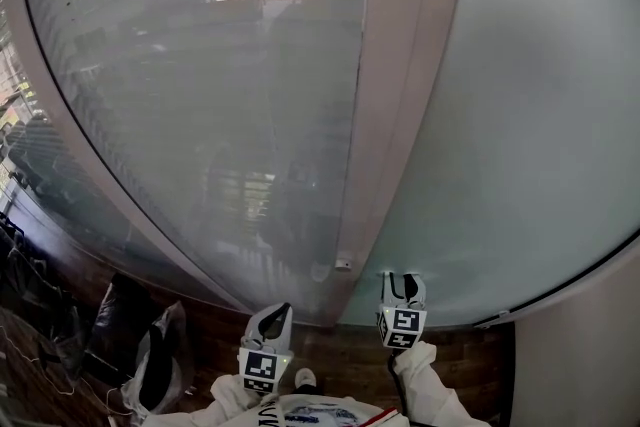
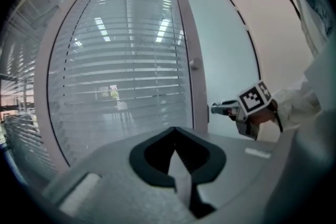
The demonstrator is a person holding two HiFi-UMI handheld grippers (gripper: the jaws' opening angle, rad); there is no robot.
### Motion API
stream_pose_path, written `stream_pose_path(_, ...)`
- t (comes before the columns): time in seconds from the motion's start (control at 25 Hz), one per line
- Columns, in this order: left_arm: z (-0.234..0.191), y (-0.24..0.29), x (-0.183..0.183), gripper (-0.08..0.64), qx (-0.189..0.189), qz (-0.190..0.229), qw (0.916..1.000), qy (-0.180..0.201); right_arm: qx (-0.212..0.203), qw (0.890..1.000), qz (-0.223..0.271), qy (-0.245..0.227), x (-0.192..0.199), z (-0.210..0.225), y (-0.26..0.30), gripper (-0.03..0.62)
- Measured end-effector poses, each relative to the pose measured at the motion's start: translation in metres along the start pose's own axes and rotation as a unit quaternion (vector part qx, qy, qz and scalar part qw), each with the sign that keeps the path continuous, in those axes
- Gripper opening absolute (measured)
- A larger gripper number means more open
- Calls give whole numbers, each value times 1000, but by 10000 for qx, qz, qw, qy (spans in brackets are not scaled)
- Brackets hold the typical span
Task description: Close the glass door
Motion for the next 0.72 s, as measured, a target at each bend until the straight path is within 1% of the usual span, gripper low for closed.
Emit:
stream_pose_path(0.52,3,-2,-5,3,12,45,10000,35,-71,10000,-14,-40,-3,0,3,135)
stream_pose_path(0.72,1,-7,-5,3,-45,47,10000,38,-64,10000,-14,-62,-2,1,3,135)
Point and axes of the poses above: the fingertips, and each gripper's own axes: y forward along the fingers, z to its right, x out of its underside, the point moved 8 cm from there along -y, backward along the fingers, and after that the axes turned 9 degrees about -z, right-handed, at the moved point
